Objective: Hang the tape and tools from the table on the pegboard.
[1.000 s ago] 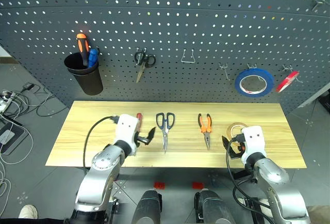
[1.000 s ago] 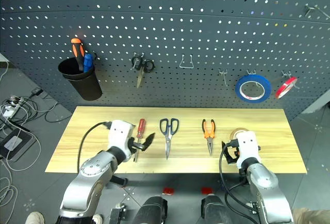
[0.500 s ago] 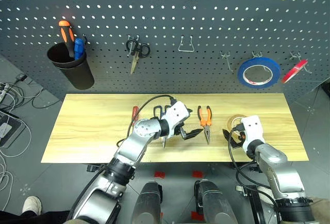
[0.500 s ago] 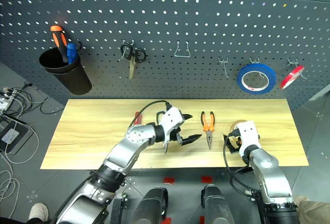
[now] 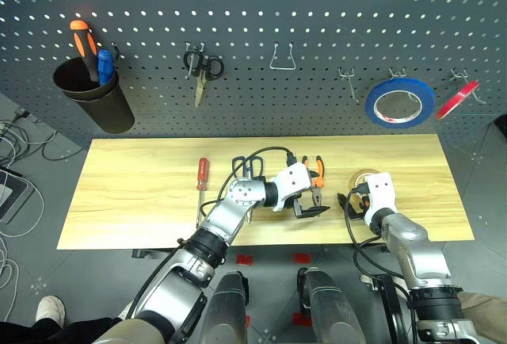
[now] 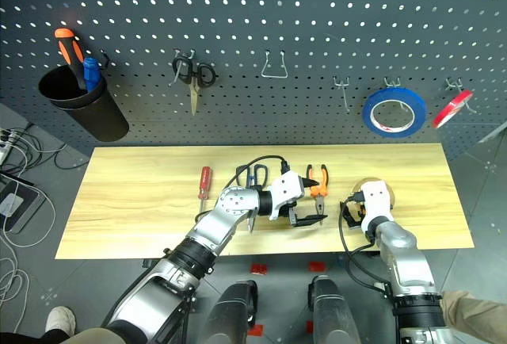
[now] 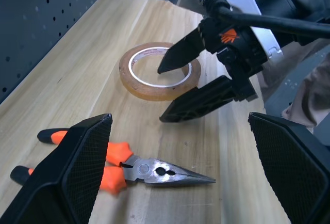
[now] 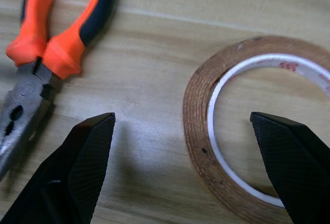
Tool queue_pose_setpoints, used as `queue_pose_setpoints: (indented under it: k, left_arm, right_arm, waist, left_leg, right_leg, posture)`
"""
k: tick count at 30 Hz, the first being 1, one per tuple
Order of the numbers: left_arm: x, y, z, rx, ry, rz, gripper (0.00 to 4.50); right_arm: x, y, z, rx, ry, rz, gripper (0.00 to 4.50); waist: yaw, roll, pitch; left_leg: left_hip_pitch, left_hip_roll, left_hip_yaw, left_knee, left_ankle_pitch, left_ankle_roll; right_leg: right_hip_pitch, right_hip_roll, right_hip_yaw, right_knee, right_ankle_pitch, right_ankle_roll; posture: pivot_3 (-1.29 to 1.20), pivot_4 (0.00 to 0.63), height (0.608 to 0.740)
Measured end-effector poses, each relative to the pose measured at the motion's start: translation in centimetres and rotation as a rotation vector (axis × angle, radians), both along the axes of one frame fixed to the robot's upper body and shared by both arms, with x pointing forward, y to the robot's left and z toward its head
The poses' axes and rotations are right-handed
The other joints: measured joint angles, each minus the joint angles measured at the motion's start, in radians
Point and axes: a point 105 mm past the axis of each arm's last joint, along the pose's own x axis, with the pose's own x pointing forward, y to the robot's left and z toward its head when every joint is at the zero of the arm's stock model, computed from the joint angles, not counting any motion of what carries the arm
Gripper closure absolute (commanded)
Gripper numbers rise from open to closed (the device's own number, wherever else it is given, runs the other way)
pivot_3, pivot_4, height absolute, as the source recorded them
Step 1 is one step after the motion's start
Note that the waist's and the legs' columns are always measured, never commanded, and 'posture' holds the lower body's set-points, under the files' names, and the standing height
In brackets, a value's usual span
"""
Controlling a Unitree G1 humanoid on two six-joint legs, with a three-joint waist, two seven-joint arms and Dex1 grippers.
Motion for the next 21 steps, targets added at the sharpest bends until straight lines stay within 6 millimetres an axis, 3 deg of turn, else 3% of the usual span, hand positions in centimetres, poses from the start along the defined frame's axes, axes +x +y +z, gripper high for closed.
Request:
queue_pose_setpoints:
  k: [3, 6, 16, 21]
  left_arm:
    - [0.0, -0.1, -0.1, -0.001, -0.003, -0.003, 0.03]
    - [-0.1, -0.2, -0.1, -0.005, -0.005, -0.006, 0.0]
    - [-0.1, -0.1, -0.1, -0.005, -0.005, -0.005, 0.0]
    - [0.1, -0.1, 0.2, -0.021, -0.006, 0.002, 0.0]
  right_arm:
    - [0.3, 0.1, 0.0, 0.004, -0.008, 0.002, 0.0]
    - [0.5, -0.2, -0.1, 0.006, -0.018, -0.004, 0.57]
    - [1.1, -1.1, 0.4, -0.006, -0.043, -0.029, 3.94]
    - [1.2, -1.1, 0.4, -0.011, -0.045, -0.029, 4.04]
  waist:
    - [0.0, 0.0, 0.001]
    - [0.0, -0.001, 0.001]
    - [0.0, -0.004, 0.012]
    - [0.001, -0.005, 0.013]
  left_leg:
    - [0.0, 0.0, 0.0, 0.0, 0.0, 0.0]
    - [0.001, 0.0, 0.0, 0.0, 0.0, 0.0]
    - [0.001, 0.0, 0.0, 0.0, 0.0, 0.0]
    - [0.001, 0.0, 0.0, 0.0, 0.0, 0.0]
  right_leg:
    - [0.0, 0.0, 0.0, 0.0, 0.0, 0.0]
    - [0.0, 0.0, 0.0, 0.0, 0.0, 0.0]
    - [0.0, 0.0, 0.0, 0.0, 0.0, 0.0]
    - [0.0, 0.0, 0.0, 0.0, 0.0, 0.0]
  posture:
    - [0.07, 0.418, 0.74]
    - [0.08, 0.42, 0.74]
    - [0.08, 0.419, 0.74]
    - [0.07, 0.394, 0.74]
